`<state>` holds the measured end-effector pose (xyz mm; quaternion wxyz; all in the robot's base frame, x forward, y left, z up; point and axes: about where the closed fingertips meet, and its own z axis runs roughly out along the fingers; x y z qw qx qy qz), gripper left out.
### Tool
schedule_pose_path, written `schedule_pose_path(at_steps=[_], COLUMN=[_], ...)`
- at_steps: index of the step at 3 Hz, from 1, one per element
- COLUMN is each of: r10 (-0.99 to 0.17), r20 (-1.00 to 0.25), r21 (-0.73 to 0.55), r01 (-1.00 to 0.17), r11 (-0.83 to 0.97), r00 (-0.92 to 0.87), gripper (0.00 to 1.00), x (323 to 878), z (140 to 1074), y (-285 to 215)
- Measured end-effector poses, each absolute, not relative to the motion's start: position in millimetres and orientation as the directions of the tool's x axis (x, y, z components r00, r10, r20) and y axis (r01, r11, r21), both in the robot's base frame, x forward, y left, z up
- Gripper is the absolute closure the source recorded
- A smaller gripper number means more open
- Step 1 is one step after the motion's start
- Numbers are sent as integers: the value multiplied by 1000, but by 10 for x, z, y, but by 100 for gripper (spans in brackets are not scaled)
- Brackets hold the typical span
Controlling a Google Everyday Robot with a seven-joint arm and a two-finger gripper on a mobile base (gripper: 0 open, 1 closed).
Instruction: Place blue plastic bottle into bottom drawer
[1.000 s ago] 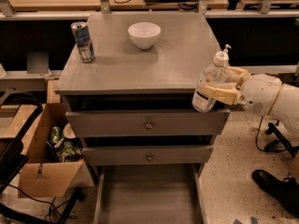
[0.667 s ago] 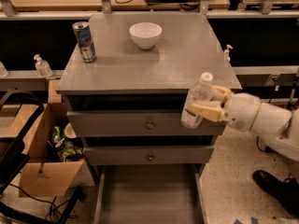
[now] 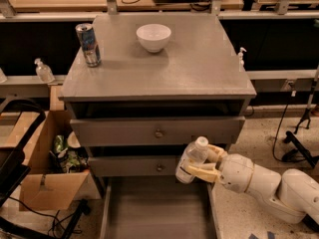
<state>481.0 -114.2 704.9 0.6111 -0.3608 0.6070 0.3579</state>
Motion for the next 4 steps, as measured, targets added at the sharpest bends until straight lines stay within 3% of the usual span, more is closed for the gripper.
schedule_pose_path(at_steps=[2, 4], r10=[-44, -128], r20=[-999, -991], r21=[-16, -24], r01=[-887, -935], r11=[461, 355], r00=[-5, -24], gripper=[100, 100], x=[4840, 4969], z=[6909, 5610], y=[-952, -166])
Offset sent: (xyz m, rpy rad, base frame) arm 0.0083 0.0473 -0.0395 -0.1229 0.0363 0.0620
